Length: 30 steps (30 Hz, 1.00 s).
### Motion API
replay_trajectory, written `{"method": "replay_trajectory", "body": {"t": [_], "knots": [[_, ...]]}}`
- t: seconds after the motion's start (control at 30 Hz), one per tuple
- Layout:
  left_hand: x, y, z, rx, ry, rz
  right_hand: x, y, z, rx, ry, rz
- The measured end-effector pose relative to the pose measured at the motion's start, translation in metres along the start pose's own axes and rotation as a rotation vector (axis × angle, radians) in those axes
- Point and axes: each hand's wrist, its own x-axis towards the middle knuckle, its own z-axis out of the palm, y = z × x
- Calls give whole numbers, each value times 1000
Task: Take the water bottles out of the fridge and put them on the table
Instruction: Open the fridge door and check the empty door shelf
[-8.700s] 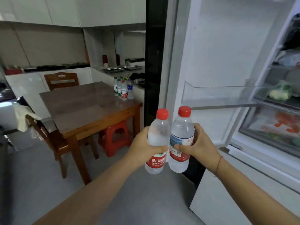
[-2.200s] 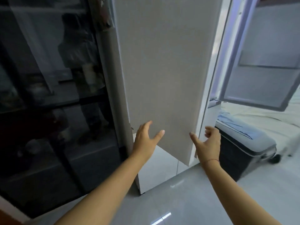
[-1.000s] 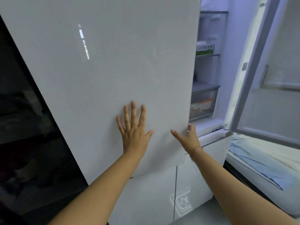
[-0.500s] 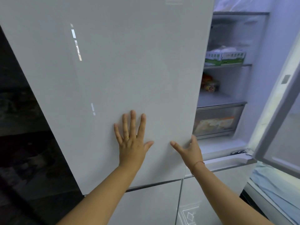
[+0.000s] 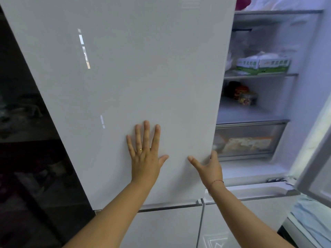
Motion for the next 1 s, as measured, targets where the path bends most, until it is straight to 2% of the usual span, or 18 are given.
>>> {"method": "replay_trajectory", "body": {"t": [0.3, 0.6, 1.0], "knots": [[-12, 19, -18, -63, -160, -102, -6, 8, -12, 55, -131, -35], [-72, 62, -37, -178, -436, -118, -35, 24, -56, 33, -115, -9], [-121, 135, -94, -483, -468, -79, -110, 46, -182, 3, 34, -3]]}}
